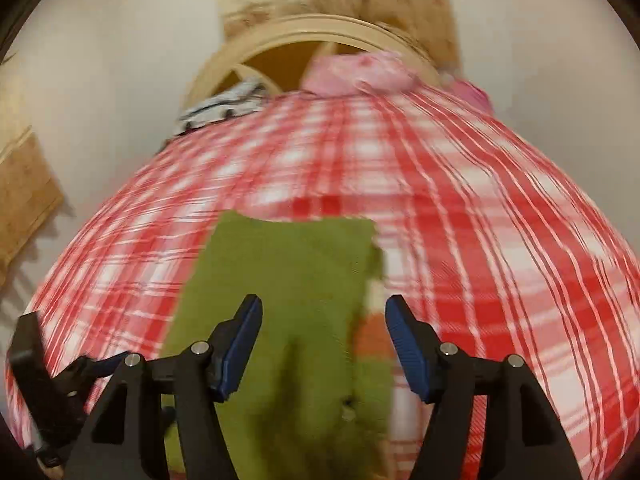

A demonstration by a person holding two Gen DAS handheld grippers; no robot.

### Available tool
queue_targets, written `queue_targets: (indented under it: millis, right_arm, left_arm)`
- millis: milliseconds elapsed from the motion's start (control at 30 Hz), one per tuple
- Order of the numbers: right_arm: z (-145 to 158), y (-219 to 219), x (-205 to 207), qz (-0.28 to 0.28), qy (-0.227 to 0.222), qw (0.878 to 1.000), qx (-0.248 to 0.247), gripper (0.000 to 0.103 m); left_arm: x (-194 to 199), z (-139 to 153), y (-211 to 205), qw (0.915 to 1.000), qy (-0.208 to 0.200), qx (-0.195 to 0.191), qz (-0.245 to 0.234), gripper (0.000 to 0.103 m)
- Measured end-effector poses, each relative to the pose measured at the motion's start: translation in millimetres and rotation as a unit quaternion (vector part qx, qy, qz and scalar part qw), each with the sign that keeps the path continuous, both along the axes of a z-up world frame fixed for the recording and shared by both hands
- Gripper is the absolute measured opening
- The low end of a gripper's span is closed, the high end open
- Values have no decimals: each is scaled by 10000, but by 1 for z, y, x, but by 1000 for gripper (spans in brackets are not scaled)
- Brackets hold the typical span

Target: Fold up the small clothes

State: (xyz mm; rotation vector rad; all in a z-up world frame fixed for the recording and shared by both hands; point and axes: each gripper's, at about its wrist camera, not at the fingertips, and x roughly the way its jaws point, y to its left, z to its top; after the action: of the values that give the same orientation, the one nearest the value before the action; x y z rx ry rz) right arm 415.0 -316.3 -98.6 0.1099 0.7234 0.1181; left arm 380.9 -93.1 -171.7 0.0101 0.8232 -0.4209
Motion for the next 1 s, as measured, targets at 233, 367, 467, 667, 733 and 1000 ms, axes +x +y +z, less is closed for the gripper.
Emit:
queue_targets:
  millis: [233, 367, 467, 667, 733, 1000]
  right_arm:
    - [-41, 34, 38, 332, 706, 9948, -657, 65]
    - [-58, 1, 44, 97, 799, 9967, -89, 64]
    - [-56, 3, 41, 142, 768, 9967, -235, 64]
    - [-77, -29, 32, -145, 1139, 9930, 260, 73]
    - [-84, -50, 32, -294, 1289, 9861, 1010, 77]
    - [-77, -40, 23, -322, 1117, 9912, 633, 77]
  left_arm:
    - [4, -4, 2, 9998, 150, -139, -8, 103]
    - [5, -6, 0, 9996, 226, -164, -67, 103]
    - [5, -5, 1, 9995, 243, -196, -61, 103]
    - [7, -8, 3, 9991, 330, -243, -60, 103]
    - [5, -7, 1, 9993, 311, -204, -60, 103]
    - [5, -4, 2, 9991, 376, -173, -44, 103]
